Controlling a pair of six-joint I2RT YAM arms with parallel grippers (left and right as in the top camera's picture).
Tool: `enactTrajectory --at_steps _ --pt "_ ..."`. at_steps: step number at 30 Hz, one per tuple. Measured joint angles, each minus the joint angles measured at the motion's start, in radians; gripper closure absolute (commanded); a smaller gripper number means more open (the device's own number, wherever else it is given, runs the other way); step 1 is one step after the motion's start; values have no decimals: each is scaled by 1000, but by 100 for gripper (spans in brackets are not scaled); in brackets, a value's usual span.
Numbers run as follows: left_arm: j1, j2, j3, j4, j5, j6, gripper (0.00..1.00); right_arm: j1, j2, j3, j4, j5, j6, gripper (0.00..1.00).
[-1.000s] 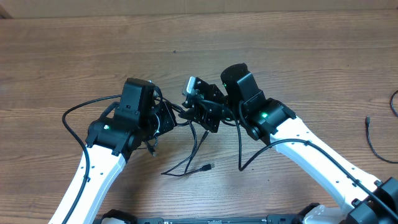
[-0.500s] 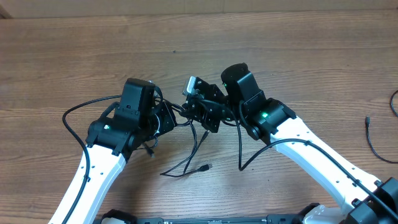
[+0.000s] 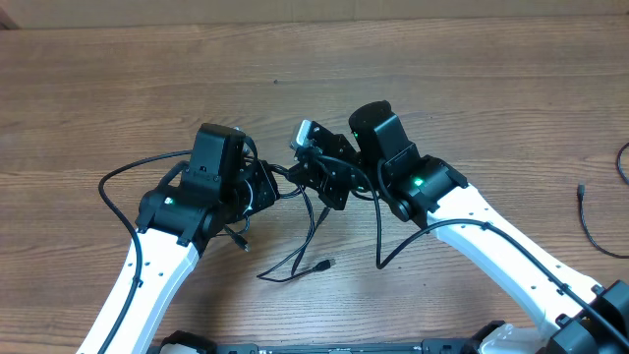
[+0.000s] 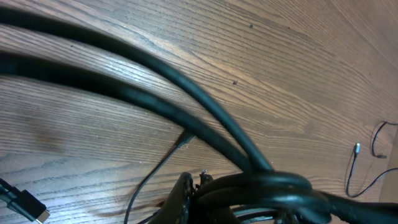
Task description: Untangle cables
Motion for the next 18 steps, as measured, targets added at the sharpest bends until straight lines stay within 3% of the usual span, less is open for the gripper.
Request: enactTrajectory --at_steps 14,18 --pt "0 0 0 -6 -1 -45 96 0 0 0 -2 33 53 96" --pt "-6 0 7 -62 -39 -144 96 1 0 0 -13 23 69 96"
